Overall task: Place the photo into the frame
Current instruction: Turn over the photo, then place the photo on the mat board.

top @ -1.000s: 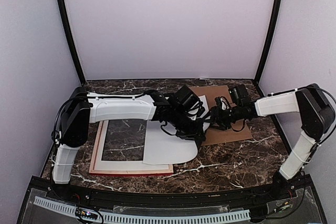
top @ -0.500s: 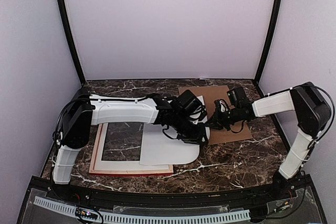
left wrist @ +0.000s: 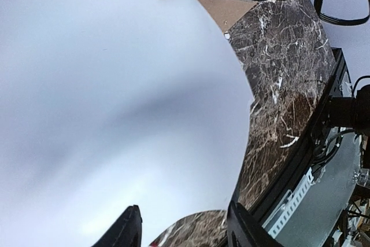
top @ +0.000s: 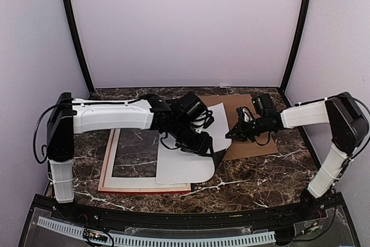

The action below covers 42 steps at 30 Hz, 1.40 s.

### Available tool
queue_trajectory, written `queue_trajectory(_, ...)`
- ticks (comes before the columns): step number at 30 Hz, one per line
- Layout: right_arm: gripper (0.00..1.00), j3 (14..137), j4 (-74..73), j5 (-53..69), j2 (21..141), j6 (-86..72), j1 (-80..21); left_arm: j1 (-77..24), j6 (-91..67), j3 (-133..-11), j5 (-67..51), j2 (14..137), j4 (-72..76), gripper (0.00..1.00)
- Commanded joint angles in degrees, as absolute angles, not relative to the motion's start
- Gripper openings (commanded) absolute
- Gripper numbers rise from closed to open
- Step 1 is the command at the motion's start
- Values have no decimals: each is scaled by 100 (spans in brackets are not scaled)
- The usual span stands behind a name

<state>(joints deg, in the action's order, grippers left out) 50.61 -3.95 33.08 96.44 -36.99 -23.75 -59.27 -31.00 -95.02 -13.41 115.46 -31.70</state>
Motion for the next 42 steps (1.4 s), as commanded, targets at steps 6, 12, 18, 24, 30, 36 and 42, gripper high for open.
queue_trajectory(6, 0, 5021, -383, 3511, 9220, -3603, -2391, -4296, -2822, -7278, -1005, 8947, -3275, 62)
queue_trajectory(12, 0, 5028, -421, 3522, 9099, -3608, -2391, -3244, -2601, -6527, -668, 8192, -3403, 77)
queue_trajectory(18, 0, 4976, -414, 3506, 9031, -3584, -2391, -1966, -2449, -6011, -519, 8146, -3533, 78)
queue_trajectory(24, 0, 4923, -290, 3595, 9054, -3582, -2391, -1020, -2332, -5784, -653, 8539, -3242, 77)
queue_trajectory(30, 0, 4922, -259, 3658, 9040, -3567, -2391, -629, -2329, -5865, -994, 9321, -2932, 76)
queue_trajectory(36, 0, 4946, -382, 3654, 8971, -3519, -2391, -607, -2315, -5885, -1409, 9878, -2681, 74)
queue_trajectory(42, 0, 4966, -472, 3668, 8830, -3545, -2391, -635, -2330, -5565, -2239, 9811, -2297, 72)
